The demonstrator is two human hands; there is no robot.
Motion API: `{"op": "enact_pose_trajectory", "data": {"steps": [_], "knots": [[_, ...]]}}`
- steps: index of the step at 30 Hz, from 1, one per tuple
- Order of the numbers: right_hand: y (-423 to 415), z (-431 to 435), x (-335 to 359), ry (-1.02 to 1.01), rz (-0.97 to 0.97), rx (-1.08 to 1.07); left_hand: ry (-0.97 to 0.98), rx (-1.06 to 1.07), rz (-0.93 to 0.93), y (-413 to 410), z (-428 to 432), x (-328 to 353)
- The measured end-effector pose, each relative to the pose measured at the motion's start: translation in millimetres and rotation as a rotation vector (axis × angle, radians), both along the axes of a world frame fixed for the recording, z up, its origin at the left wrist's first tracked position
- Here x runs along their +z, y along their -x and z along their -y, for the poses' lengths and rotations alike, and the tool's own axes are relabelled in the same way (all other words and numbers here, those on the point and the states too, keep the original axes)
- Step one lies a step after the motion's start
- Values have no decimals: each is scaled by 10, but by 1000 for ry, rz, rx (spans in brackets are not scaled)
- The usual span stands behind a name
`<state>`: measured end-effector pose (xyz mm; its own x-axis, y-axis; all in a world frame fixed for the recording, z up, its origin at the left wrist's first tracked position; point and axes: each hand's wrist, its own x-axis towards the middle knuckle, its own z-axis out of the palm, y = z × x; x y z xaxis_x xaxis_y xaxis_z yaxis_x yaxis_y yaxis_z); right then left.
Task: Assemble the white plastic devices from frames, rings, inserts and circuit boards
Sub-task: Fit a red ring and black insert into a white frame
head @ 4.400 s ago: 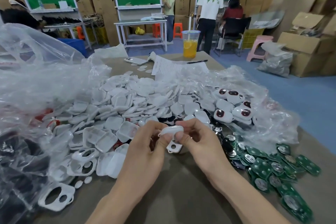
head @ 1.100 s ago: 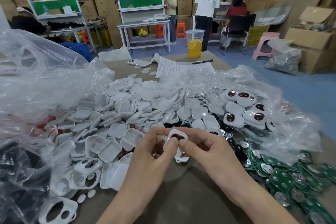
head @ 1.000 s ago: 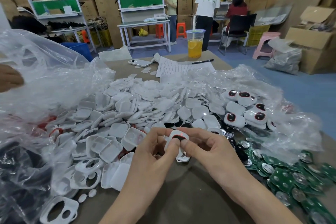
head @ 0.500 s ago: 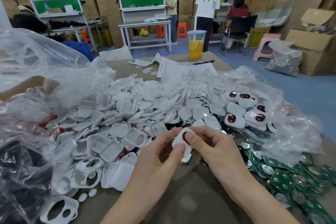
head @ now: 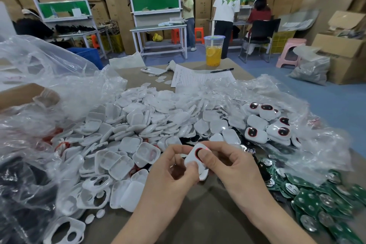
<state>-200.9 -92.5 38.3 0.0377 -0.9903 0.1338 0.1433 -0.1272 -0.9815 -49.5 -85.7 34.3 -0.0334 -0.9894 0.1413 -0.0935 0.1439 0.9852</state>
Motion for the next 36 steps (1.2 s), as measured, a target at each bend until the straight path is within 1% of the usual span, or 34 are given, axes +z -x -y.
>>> {"op": "enact_pose_trajectory", "data": {"steps": [6,11,15,26,33,36], "knots": [[-7,-6,-24,34,-45,-45,13,-37,-11,-2,2,8],[-18,-14,-25,48,-41,-40,18,-21,4,-28,18,-28],[-28,-30,-16,62,-19,-85,27,-44,35,-48,8,-9],[-23,-8,-3,71,-6,-86,44,-96,-92,-65,11,9],[-9,-5,-12,69,-37,-109,57,-118,-34,-60,30,-12],[-8,-2,-10,58,-33,-104,57,-113,-43,-52,33,-4]]}}
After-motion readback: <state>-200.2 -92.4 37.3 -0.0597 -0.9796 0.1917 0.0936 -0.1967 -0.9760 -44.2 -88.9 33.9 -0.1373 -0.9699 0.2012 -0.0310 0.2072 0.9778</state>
